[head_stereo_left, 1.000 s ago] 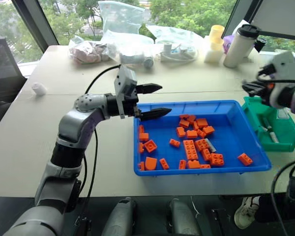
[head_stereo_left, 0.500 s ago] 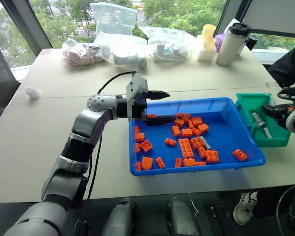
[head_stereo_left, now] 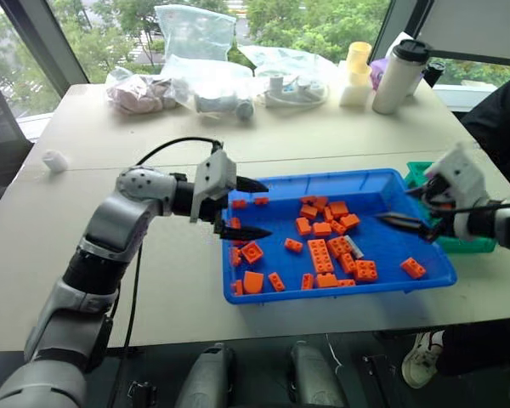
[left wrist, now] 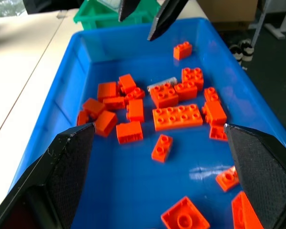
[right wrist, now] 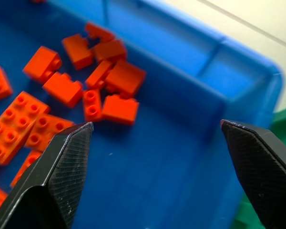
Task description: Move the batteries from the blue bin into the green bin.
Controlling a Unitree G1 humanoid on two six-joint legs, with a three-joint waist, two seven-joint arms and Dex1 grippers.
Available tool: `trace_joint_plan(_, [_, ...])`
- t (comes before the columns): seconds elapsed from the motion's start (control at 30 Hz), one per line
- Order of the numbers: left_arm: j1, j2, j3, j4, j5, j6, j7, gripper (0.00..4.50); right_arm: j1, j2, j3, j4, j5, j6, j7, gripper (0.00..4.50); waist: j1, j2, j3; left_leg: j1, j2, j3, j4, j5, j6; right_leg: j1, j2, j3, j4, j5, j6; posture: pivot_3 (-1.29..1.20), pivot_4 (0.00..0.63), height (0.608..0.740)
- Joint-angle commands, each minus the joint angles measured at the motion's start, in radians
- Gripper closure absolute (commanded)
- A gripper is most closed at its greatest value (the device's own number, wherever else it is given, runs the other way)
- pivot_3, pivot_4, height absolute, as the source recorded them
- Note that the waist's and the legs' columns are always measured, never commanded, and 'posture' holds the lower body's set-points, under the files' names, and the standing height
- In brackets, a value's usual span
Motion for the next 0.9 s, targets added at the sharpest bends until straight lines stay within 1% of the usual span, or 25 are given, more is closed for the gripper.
trace_joint_plan(0.03, [0.001, 0.012, 0.006, -0.051, 0.004, -0.008, 0.005, 0.0, -0.007, -0.024, 0.074, -0.001, -0.019, -0.033, -0.005, 0.08, 0.001, 0.0, 0.0, 0.0, 0.0, 0.0, 0.0, 0.0, 0.0, 0.001, 0.0, 0.0, 0.0, 0.0, 0.0, 0.0, 0.15, 0.74])
trace_joint_plan(0.13, [0.017, 0.007, 0.014, -0.068, 0.007, 0.004, 0.037, 0.0, -0.042, 0.007, 0.15, 0.044, -0.048, -0.023, -0.052, 0.08, -0.004, 0.0, 0.0, 0.0, -0.001, 0.0, 0.001, 0.0, 0.001, 0.001, -0.001, 0.0, 0.0, 0.0, 0.0, 0.0, 0.15, 0.74])
trace_joint_plan(0.2, [0.032, 0.007, 0.015, -0.086, 0.007, 0.012, 0.052, 0.0, -0.054, 0.009, 0.184, 0.061, -0.064, -0.031, -0.063, 0.08, -0.005, 0.0, 0.0, 0.0, 0.0, 0.0, 0.0, 0.0, 0.001, 0.0, -0.001, 0.0, 0.0, 0.0, 0.0, 0.0, 0.15, 0.74])
trace_joint_plan(0.43, [0.057, 0.012, 0.023, -0.125, -0.009, 0.041, 0.078, 0.0, -0.074, 0.009, 0.224, 0.083, -0.06, -0.028, -0.063, 0.08, -0.005, 0.0, 0.0, 0.0, 0.0, 0.0, 0.0, 0.0, 0.0, 0.0, -0.001, 0.0, 0.0, 0.0, 0.0, 0.0, 0.15, 0.74])
trace_joint_plan(0.63, [0.053, 0.013, 0.019, -0.119, -0.006, 0.039, 0.081, 0.0, -0.075, 0.024, 0.274, 0.081, -0.079, -0.039, -0.077, 0.08, -0.004, 0.0, 0.0, 0.0, 0.0, 0.0, 0.0, 0.0, 0.0, 0.0, -0.001, 0.0, 0.0, 0.0, 0.0, 0.0, 0.15, 0.74])
trace_joint_plan(0.67, [0.052, 0.011, 0.018, -0.118, -0.005, 0.038, 0.081, 0.0, -0.075, 0.027, 0.283, 0.086, -0.085, -0.044, -0.082, 0.32, -0.005, 0.0, 0.0, 0.0, 0.0, 0.0, 0.0, 0.0, 0.0, 0.0, -0.001, 0.0, 0.0, 0.0, 0.0, 0.0, 0.15, 0.74])
trace_joint_plan(0.73, [0.05, 0.009, 0.016, -0.115, -0.004, 0.035, 0.081, 0.0, -0.078, 0.036, 0.291, 0.093, -0.087, -0.048, -0.085, 0.93, -0.005, 0.0, 0.0, 0.0, 0.0, 0.0, 0.0, 0.0, 0.0, 0.0, -0.001, 0.0, 0.0, 0.0, 0.0, 0.0, 0.15, 0.74])
trace_joint_plan(0.83, [0.048, 0.009, 0.014, -0.112, -0.002, 0.032, 0.078, 0.0, -0.082, 0.044, 0.298, 0.098, -0.09, -0.055, -0.085, 2.5, -0.005, 0.0, 0.0, 0.0, 0.0, 0.0, 0.0, 0.0, 0.0, 0.0, -0.001, 0.0, 0.0, 0.0, 0.0, 0.0, 0.15, 0.74])
trace_joint_plan(0.87, [0.047, 0.01, 0.014, -0.11, -0.002, 0.031, 0.076, 0.0, -0.083, 0.045, 0.299, 0.099, -0.093, -0.057, -0.085, 2.93, -0.005, 0.0, 0.0, 0.0, 0.0, 0.0, 0.0, 0.0, 0.0, 0.0, -0.001, 0.0, 0.0, 0.0, 0.0, 0.0, 0.15, 0.74])
trace_joint_plan(0.9, [0.046, 0.011, 0.014, -0.11, -0.002, 0.032, 0.074, 0.0, -0.082, 0.045, 0.298, 0.099, -0.093, -0.058, -0.084, 3.54, -0.005, 0.0, 0.0, 0.0, 0.0, 0.0, 0.0, 0.0, 0.0, 0.0, -0.001, 0.0, 0.0, 0.0, 0.0, 0.0, 0.15, 0.74])
